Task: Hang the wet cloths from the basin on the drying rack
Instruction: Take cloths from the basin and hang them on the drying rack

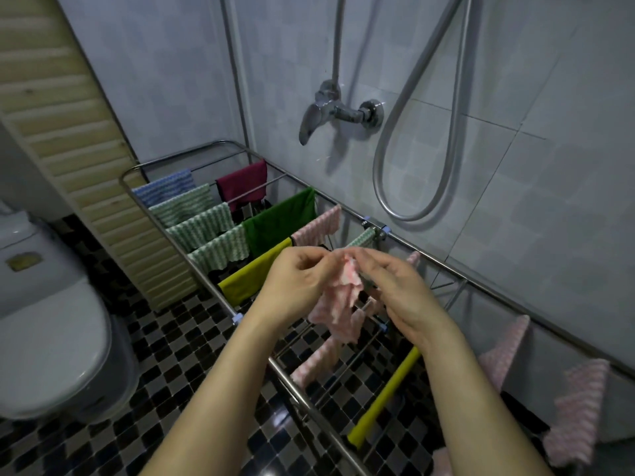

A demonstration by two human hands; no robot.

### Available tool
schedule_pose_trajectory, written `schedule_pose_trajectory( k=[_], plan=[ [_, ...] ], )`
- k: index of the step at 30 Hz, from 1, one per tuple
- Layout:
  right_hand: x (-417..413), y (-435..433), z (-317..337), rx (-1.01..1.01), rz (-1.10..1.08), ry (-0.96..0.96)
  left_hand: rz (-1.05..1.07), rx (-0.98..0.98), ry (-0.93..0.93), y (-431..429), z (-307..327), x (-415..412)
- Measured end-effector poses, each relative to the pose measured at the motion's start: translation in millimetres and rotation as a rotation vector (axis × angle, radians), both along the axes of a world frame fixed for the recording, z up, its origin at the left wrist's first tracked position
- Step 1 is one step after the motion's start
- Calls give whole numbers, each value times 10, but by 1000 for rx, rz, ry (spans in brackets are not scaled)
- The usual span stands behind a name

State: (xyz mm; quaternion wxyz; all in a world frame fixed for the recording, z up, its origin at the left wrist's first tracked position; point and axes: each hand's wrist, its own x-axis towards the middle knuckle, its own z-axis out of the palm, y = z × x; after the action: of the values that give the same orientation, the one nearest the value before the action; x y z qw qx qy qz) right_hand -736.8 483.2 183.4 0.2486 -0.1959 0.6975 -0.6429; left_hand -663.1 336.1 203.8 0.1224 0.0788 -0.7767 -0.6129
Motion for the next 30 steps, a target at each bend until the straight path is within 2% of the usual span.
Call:
schedule_pose_trajectory(
  k=[2, 8, 14, 16, 18, 21, 23, 25, 28, 29, 30],
  plan=[
    [51, -79, 121, -23, 60, 56, -33, -3, 1, -80, 36, 49],
    [167, -471, 215, -7, 32, 109, -61, -42, -35, -499, 130, 280],
    [452, -1094, 300, 176, 9, 550, -215, -162, -199, -1190, 276, 632],
    [567, -1409, 310, 165, -28, 588, -238, -260, -245, -1514, 322, 767],
    [602, -1608, 335, 31, -103, 416, -259, -364, -300, -1740, 345, 851],
    [642, -1931, 453, -284, -152, -103, -185, -429, -314, -2172, 313, 1044],
    [595, -2059, 500, -414, -130, -312, -98, -443, -281, -2361, 307, 1097],
    [543, -2137, 529, -472, -94, -432, 3, -265, -197, -2401, 316, 1080],
    [417, -2438, 529, -453, -41, -510, 38, 405, -93, -2522, 310, 919],
    [384, -2513, 526, -436, -30, -515, 22, 554, -91, -2540, 276, 871],
    [306, -2609, 522, -422, -28, -507, 18, 605, -107, -2590, 228, 791]
  ],
)
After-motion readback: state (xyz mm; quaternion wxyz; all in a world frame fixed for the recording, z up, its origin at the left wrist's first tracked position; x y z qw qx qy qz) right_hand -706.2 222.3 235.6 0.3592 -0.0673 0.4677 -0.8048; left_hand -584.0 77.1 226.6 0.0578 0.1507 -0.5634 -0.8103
